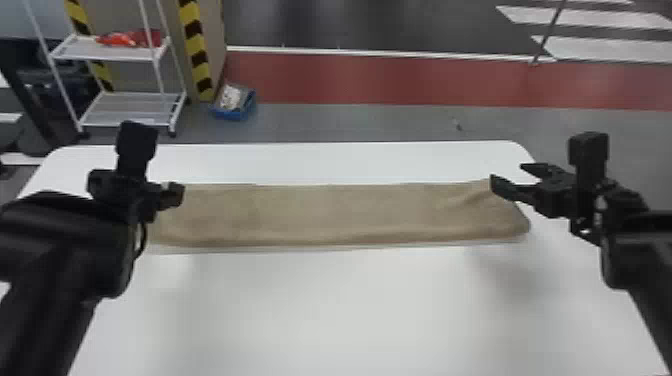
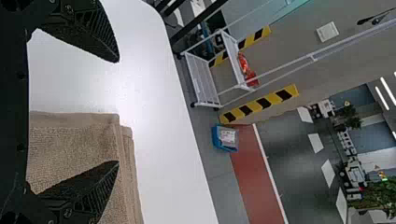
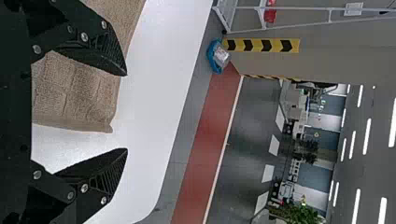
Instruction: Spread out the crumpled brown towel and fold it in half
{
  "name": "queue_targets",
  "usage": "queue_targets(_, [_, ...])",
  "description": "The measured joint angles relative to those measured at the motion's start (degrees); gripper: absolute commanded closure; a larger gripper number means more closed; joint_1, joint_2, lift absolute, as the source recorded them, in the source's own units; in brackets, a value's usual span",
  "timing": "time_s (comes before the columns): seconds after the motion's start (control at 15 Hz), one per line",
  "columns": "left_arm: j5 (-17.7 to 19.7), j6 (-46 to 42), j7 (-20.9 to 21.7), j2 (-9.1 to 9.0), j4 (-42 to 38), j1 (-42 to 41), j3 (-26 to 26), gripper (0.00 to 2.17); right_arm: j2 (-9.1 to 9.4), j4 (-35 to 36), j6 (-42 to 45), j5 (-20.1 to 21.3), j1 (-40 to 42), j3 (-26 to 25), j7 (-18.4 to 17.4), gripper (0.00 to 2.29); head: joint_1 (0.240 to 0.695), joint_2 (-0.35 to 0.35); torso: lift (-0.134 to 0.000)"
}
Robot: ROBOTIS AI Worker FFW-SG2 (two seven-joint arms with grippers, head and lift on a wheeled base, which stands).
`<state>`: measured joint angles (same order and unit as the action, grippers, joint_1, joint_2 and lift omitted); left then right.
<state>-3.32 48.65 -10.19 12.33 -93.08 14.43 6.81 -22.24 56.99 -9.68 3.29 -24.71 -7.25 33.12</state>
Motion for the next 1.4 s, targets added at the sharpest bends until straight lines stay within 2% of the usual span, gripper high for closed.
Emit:
queue_targets(0.2, [1.0,-1.9,0.6,0.34,-0.3,-0.9,-1.3,0.10,-0.40,0.4,0.0,-0.1,0.4,-0.2,0.3,0.13,0.691,-0.073,-0.125])
queue_targets(0.4, [4.9,-2.9,2.0,0.72,-0.3,-1.1,-3.4,0.10,-0.66,0.4,-1.7,-0.5,0.5,-0.9,1.9,0.20,0.694,-0.073,-0.125])
queue_targets(0.6, [7.2,-2.7,2.9,1.65,-0.4,-0.7,-4.7,0.10,-1.93,0.4,-4.2,-1.2,0.5,-1.7,2.7,0.23,0.695,-0.082,-0.125])
queue_targets(1.0, [8.9,3.0,3.0,2.06,0.1,1.2,-4.9,0.10,-4.27,0.4,-8.2,-0.4,0.4,-1.6,3.0,0.23,0.695,-0.106,-0.125])
queue_targets(1.4, [9.0,3.2,2.8,1.78,0.2,1.4,-4.7,0.10,-4.44,0.4,-8.4,-0.5,0.4,-0.9,3.0,0.23,0.695,-0.107,-0.125])
